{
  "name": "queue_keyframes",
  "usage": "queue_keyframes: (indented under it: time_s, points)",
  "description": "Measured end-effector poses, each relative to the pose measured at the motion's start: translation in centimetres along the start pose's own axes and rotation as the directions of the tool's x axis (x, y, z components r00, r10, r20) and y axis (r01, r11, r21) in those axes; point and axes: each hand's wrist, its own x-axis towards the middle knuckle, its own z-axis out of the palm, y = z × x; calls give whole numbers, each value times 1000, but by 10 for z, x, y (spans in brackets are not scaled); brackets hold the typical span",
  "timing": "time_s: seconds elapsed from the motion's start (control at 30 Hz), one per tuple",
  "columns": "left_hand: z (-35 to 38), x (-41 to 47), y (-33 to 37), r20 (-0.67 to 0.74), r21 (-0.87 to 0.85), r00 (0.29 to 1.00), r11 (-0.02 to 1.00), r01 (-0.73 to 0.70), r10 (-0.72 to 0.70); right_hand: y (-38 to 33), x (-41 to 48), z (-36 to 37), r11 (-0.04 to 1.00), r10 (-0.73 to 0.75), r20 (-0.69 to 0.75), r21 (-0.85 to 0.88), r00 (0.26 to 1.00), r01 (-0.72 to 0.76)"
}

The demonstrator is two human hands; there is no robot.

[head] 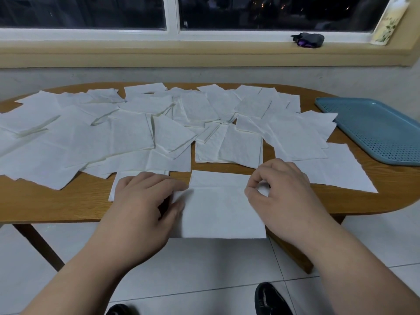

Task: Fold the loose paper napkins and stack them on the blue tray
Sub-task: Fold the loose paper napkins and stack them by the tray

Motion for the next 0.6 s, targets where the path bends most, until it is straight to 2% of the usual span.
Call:
queue_keyframes:
  time_s: [0.6]
  points:
    - [-2, 2, 1, 12, -6, 999, 999, 41, -41, -7, 7, 6, 997, -56, 21, -50, 998, 57]
